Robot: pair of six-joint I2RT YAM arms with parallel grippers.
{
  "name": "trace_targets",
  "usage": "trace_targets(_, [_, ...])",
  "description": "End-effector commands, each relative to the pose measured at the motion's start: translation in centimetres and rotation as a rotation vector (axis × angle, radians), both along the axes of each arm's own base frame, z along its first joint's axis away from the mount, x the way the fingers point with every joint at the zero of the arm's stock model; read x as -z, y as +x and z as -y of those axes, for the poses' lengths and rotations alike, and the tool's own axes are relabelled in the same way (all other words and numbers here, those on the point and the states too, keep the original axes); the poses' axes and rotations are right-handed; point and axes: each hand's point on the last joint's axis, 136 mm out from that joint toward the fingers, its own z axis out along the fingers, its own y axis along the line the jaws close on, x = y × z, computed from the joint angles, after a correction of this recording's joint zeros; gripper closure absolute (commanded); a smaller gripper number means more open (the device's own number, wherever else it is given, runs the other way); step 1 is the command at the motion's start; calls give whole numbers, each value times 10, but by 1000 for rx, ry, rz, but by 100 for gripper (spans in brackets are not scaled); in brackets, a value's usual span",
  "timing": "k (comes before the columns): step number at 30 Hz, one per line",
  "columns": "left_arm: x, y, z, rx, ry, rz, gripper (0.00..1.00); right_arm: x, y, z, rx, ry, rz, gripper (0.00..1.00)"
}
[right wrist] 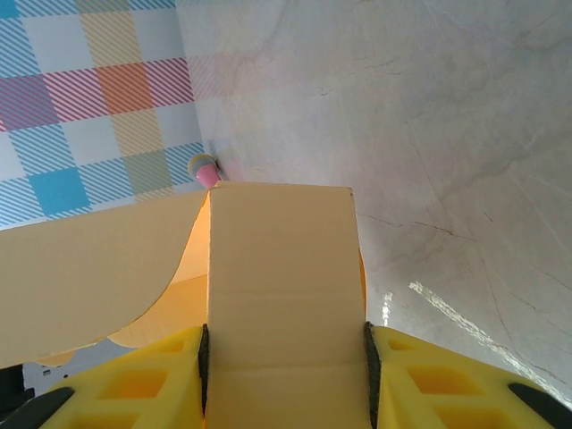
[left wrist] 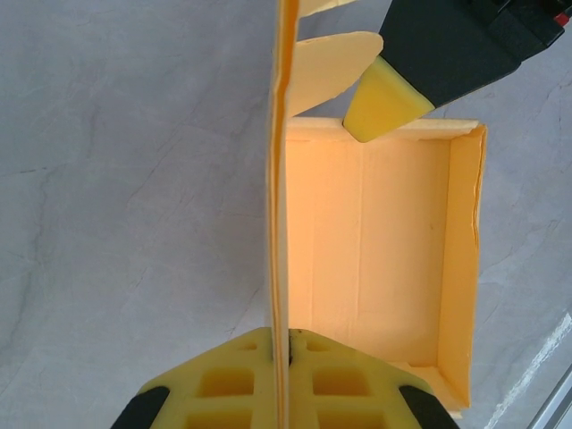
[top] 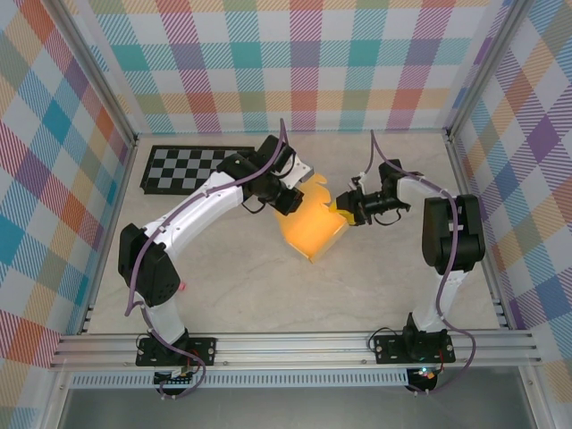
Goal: Fold the paper box
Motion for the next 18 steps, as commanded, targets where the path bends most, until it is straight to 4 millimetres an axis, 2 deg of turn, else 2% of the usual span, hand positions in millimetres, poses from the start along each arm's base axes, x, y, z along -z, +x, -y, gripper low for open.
trace_targets(1, [-17,9,13,3,-87,40,100,19,-9,-2,-32,-53,-6,63])
trace_targets(8, [-14,9,13,-3,-86,39,100,18,-8,-3,-44,-73,49,65])
trace_targets(18, [-11,12,12,-19,-84,38,100,12,-9,-3,-42,-122,222,66])
